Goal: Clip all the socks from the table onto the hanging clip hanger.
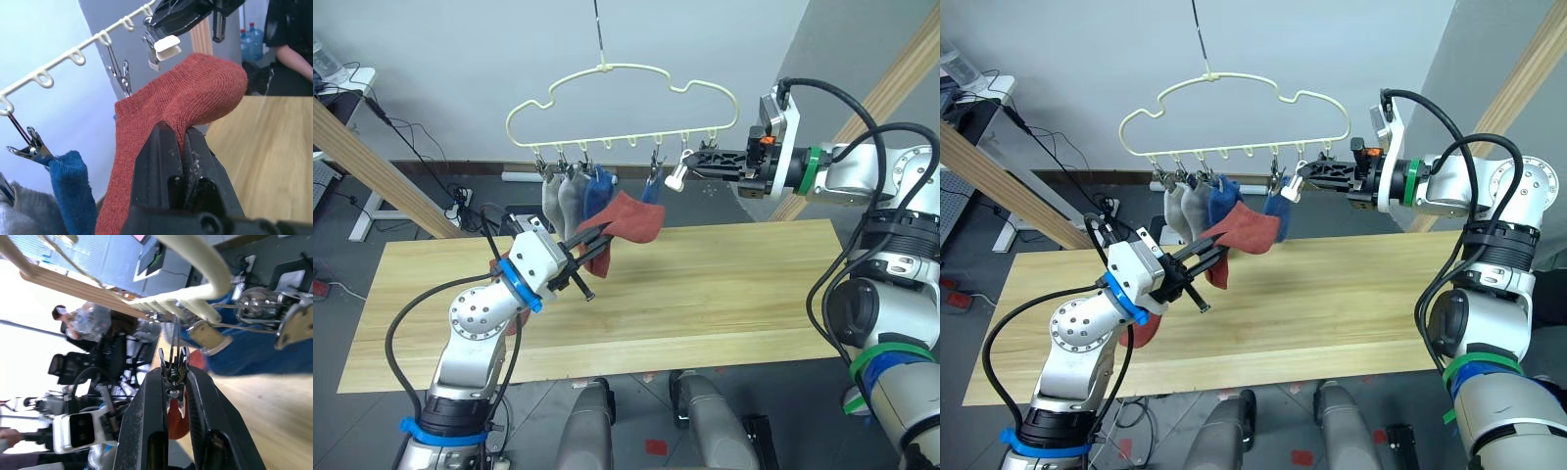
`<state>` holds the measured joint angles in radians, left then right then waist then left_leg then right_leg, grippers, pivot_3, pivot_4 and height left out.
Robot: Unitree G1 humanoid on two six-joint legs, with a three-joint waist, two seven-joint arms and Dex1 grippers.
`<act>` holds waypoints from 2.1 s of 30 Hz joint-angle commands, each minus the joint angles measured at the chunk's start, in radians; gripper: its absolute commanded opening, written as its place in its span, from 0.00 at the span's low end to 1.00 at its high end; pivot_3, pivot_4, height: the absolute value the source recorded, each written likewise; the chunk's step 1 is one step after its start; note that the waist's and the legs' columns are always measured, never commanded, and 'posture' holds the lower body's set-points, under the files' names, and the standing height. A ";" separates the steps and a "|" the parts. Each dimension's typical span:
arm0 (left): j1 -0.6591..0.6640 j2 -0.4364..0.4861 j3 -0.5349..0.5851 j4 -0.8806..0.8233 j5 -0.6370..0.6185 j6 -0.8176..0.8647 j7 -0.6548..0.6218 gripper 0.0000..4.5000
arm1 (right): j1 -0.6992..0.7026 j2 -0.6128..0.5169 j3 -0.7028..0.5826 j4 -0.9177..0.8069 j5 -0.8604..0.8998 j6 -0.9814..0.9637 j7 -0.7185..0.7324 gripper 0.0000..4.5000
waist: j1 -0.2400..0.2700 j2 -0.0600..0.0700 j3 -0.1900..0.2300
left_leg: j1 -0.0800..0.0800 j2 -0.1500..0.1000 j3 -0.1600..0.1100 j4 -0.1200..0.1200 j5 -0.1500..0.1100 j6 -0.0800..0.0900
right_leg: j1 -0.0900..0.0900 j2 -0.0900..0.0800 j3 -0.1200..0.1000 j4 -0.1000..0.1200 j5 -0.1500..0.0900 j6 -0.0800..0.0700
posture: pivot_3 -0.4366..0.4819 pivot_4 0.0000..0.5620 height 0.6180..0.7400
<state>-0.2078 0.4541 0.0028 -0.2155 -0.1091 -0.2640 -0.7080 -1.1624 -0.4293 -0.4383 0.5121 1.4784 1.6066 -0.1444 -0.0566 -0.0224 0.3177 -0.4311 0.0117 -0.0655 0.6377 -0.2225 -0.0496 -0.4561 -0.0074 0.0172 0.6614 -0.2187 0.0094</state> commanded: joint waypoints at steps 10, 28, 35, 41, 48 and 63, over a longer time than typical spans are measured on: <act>-0.063 -0.028 -0.009 0.028 0.005 -0.023 0.060 0.01 | 0.041 -0.050 0.145 -0.049 0.423 -0.104 -0.241 0.05 | 0.000 0.000 0.000 | -0.002 0.000 0.000 0.003 -0.001 0.002 | 0.000 0.001 -0.001 0.000 0.000 0.000 | 0.42 0.61 1.00; -0.086 -0.034 -0.040 0.045 0.021 -0.034 0.074 0.01 | 0.086 -0.073 0.227 -0.125 0.494 -0.192 -0.260 0.05 | 0.000 0.000 0.000 | -0.002 0.001 0.000 0.005 -0.002 0.003 | 0.000 0.001 0.000 0.000 0.000 0.001 | 0.42 0.61 1.00; -0.091 -0.037 -0.037 0.053 0.027 -0.020 0.090 0.01 | 0.087 -0.081 0.237 -0.129 0.494 -0.190 -0.252 0.05 | 0.000 0.000 0.000 | -0.002 0.001 0.000 0.005 -0.002 0.003 | 0.000 0.001 0.000 0.000 0.000 0.001 | 0.42 0.61 1.00; -0.105 -0.047 -0.042 0.062 0.048 -0.008 0.120 0.01 | 0.089 -0.089 0.248 -0.132 0.494 -0.188 -0.242 0.05 | 0.000 0.000 0.000 | -0.002 0.001 0.001 0.005 -0.002 0.003 | 0.000 0.001 0.000 0.000 0.000 0.001 | 0.42 0.60 1.00; -0.107 -0.055 -0.049 0.066 0.048 -0.002 0.122 0.01 | 0.092 -0.097 0.262 -0.142 0.494 -0.195 -0.229 0.05 | 0.000 0.000 0.000 | -0.002 0.001 0.001 0.005 -0.002 0.003 | 0.000 0.001 0.000 0.000 0.000 0.001 | 0.42 0.59 1.00; -0.110 -0.060 -0.023 0.064 0.016 -0.018 0.124 0.01 | 0.106 -0.130 0.291 -0.141 0.494 -0.233 -0.251 0.05 | 0.001 0.000 0.000 | -0.002 0.001 0.001 0.005 -0.002 0.003 | 0.000 0.001 0.000 0.000 0.000 0.000 | 0.43 0.60 1.00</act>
<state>-0.3143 0.3948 -0.0325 -0.1268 -0.0776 -0.2642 -0.5969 -1.0568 -0.5467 -0.1417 0.4009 1.9367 1.3827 -0.3954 -0.0561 -0.0225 0.3178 -0.4331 0.0125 -0.0648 0.6427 -0.2242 -0.0465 -0.4561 -0.0064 0.0170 0.6617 -0.2189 0.0099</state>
